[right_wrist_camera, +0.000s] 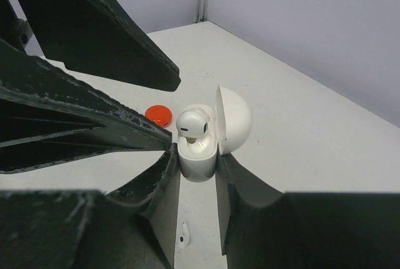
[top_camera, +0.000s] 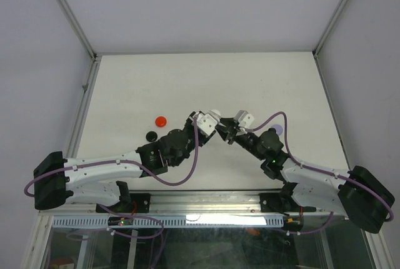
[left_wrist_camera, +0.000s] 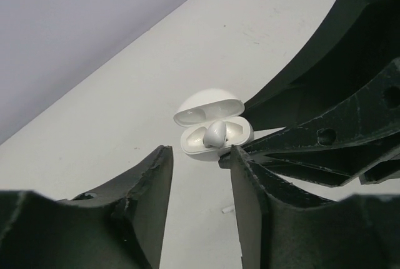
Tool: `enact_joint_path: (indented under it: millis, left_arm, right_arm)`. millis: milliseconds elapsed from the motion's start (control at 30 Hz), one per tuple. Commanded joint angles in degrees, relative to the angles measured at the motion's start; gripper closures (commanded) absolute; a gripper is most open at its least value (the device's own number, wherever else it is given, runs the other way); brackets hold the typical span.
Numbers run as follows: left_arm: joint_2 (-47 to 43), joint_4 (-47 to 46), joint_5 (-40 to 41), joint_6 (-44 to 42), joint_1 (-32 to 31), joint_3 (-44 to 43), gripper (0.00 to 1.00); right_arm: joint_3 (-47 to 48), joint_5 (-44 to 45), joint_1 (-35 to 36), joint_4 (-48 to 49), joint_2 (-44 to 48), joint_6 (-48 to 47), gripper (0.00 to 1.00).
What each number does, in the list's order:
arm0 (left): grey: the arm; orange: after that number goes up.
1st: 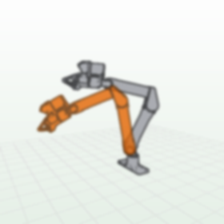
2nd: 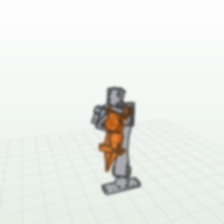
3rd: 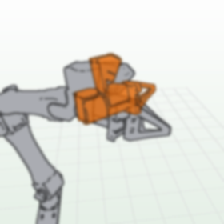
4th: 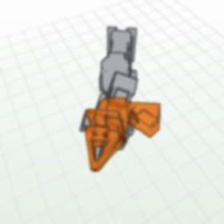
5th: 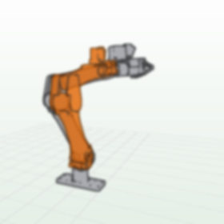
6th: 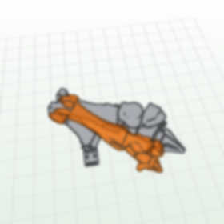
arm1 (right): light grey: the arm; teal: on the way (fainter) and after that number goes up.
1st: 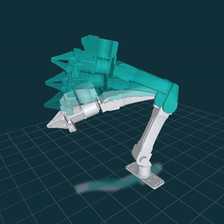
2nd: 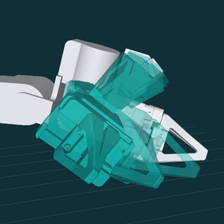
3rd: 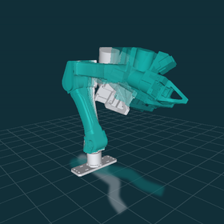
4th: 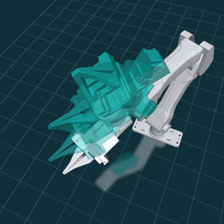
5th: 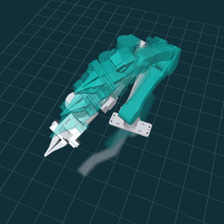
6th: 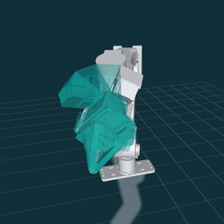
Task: Insert the wireless bluetooth earbuds into the charging case
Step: Place the earbud in the charging case.
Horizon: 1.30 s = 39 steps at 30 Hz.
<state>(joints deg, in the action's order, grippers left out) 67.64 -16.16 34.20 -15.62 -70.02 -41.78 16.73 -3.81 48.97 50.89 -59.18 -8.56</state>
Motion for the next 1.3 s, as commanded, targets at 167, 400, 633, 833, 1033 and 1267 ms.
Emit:
enact_joint_path:
  millis: [167, 400, 633, 833, 1033, 1267]
  left_arm:
    - [-3.4, 1.3, -3.4, 10.9, 2.2, -3.5, 0.44]
    - [-0.8, 5.2, -0.2, 17.2, 3.6, -8.6, 0.35]
    - [1.5, 8.4, 0.7, 19.7, 3.6, -10.9, 0.32]
    - [1.1, 9.8, 3.3, 22.3, 3.5, -10.2, 0.32]
    - [1.8, 10.6, 3.2, 23.0, 3.5, -10.6, 0.32]
    - [3.7, 11.1, 5.3, 22.6, 3.6, -11.5, 0.32]
  right_arm:
    - [1.8, 0.2, 0.2, 4.9, 0.2, 0.4, 0.88]
    - [2.2, 0.6, 0.2, 4.4, 0.6, 0.1, 0.88]
    - [2.2, 1.0, 0.1, 4.2, 0.8, -0.1, 0.88]
    - [2.3, 1.5, 0.2, 4.1, 1.0, -0.3, 0.88]
    - [2.3, 1.4, 0.2, 4.4, 0.7, -0.1, 0.88]
    - [2.5, 0.9, 0.2, 4.1, 0.9, -0.1, 0.88]
